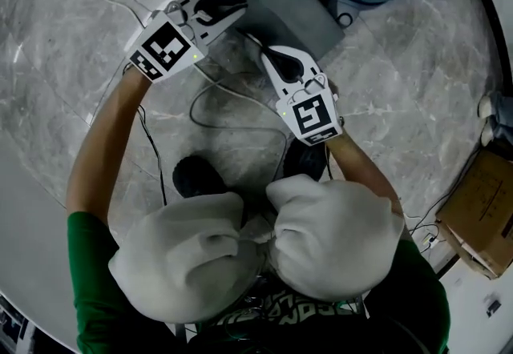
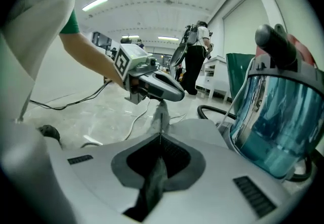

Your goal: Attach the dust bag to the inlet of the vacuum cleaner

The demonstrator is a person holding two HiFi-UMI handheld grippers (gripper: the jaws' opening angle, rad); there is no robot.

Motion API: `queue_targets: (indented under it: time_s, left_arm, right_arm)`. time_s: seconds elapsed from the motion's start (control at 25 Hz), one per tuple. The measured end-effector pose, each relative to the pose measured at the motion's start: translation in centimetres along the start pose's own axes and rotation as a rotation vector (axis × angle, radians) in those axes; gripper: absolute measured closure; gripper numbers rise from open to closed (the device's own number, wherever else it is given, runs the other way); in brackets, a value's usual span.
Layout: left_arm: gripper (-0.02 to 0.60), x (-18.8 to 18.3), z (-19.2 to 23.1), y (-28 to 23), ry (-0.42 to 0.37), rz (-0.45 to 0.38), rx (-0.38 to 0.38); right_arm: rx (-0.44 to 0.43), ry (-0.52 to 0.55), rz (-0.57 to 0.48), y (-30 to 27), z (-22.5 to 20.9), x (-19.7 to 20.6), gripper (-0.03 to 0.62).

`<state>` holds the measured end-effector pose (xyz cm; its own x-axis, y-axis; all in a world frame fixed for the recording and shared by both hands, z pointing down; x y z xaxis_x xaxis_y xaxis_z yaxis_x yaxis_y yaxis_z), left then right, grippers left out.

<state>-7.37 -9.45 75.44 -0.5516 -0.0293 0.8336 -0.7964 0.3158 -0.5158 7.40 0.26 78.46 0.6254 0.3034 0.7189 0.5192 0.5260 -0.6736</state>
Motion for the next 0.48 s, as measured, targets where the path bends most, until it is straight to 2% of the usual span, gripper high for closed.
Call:
queue_targets:
  time_s: [0.12,0.24,0.48]
  left_arm:
    - [0.577,-2.4,0.9,0.0,-0.012,0.011,0.101]
    - [0.577,-3.1,0.7,-0.3,0.019,0.062,0.193]
    - [0.577,-3.4,-0.5,-0.9,0.093,0.082,0.312]
  right_arm:
    - [0.005,0.031,-0.036,2.0,-0.8,-0.9,0.580]
    - [0.016,-0.001,-0.050,4.1,-1.6,-1.3,0.580]
    - [0.049,-0.071,-0.079,6.6,-3.5,-1.2,0.580]
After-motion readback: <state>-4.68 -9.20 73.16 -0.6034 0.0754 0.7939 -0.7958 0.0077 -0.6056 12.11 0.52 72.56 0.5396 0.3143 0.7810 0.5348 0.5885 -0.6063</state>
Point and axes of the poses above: the fingertips, and each gripper's own axes: y backward along the fingers, z to its left, x out of its underside, the point moved 8 cm from there along y, backward along the fingers, and after that the axes turned 12 degrees about z, right-handed, at the moved point
